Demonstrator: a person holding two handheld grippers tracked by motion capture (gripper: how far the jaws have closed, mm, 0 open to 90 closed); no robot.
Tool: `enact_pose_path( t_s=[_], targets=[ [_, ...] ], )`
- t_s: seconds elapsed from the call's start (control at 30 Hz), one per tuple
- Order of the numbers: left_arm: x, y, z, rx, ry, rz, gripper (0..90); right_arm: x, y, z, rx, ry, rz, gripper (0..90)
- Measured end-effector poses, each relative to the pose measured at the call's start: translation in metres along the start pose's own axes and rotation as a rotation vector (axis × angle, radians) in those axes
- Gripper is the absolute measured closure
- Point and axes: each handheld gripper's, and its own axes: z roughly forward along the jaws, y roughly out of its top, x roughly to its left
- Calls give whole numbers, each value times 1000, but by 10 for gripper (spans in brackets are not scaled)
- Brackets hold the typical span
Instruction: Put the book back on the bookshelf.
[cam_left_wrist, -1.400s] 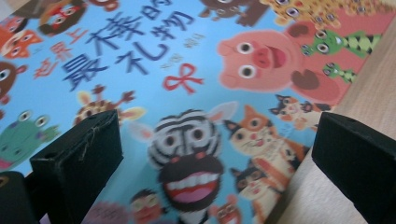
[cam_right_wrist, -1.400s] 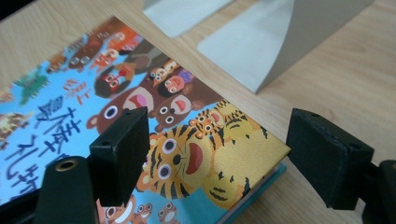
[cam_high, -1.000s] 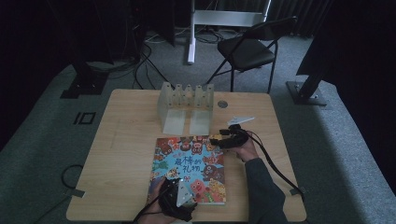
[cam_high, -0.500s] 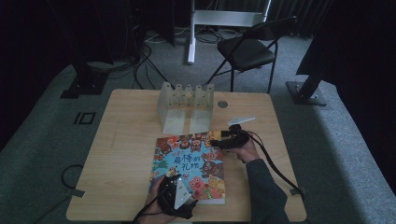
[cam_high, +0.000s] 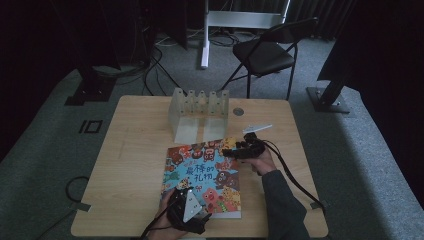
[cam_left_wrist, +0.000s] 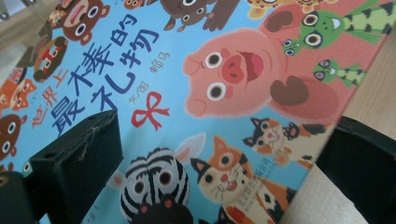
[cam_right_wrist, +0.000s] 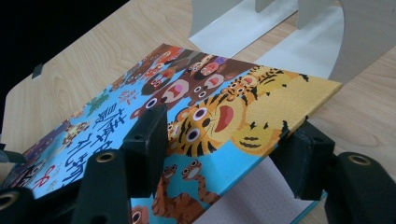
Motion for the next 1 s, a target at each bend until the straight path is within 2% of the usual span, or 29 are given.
enact_pose_path(
  t_s=[0.17,0.27,0.4,0.57,0.8,0.93,1.0],
  targets=[
    [2,-5,-10,-12,-11,-21,40,0,1,-2,-13,7,6,430],
    [3,-8,-21,-36,-11,-42,49,0,2,-2,-19,9,11,446],
    [10,-13,-30,-48,21,-63,58,0,2,-3,-20,10,15,457],
    [27,-19,-29,-25,52,-113,58,0,3,-4,-36,15,20,482],
    [48,-23,-28,-9,77,-154,58,1,6,-7,-71,43,38,548],
    [57,-27,-27,6,82,-172,58,6,11,-12,-105,64,29,598],
    [61,-28,-27,7,89,-182,58,11,15,-14,-107,58,14,598]
  ],
)
